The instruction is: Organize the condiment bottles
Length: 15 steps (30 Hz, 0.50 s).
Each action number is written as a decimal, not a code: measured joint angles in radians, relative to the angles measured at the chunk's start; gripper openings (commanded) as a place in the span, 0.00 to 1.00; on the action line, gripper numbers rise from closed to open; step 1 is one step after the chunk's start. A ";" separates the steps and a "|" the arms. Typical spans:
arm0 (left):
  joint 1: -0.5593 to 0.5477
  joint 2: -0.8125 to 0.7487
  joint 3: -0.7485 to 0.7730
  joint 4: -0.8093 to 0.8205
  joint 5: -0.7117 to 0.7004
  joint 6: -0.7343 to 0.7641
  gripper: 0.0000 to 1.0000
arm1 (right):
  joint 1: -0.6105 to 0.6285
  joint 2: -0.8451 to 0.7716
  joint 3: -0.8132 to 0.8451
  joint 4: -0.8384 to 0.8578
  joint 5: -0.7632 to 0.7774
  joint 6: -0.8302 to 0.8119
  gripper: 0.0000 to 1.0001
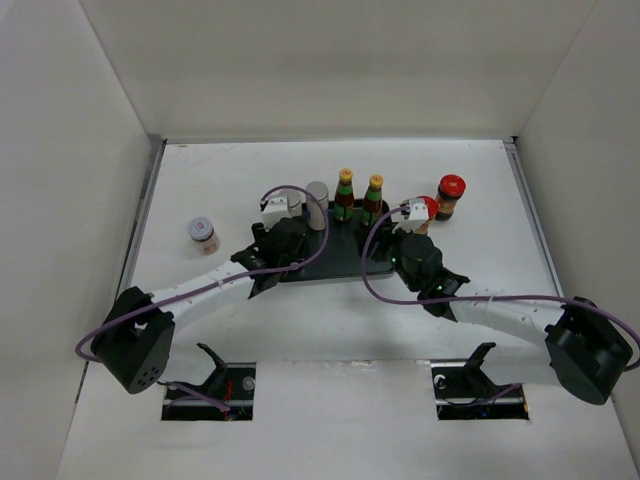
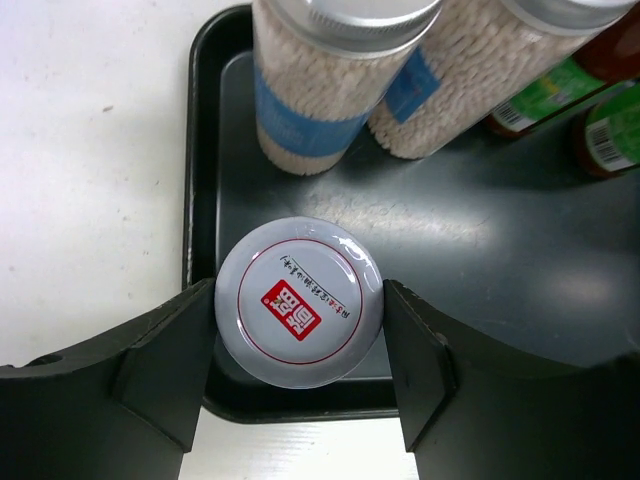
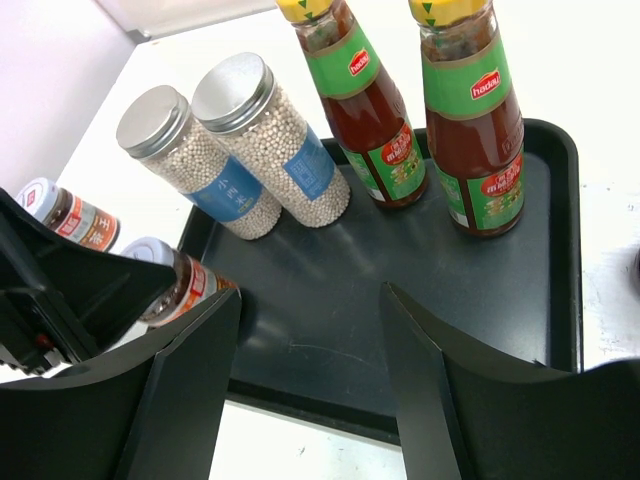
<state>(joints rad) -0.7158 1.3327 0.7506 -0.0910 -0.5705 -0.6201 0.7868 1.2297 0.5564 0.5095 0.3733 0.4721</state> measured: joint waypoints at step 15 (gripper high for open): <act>0.013 -0.034 -0.013 0.032 -0.040 -0.007 0.86 | 0.000 -0.012 0.000 0.000 0.000 0.000 0.71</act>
<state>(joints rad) -0.7033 1.2984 0.7372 -0.0586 -0.6102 -0.6273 0.7864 1.2175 0.5564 0.5095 0.3733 0.4717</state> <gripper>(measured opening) 0.859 0.703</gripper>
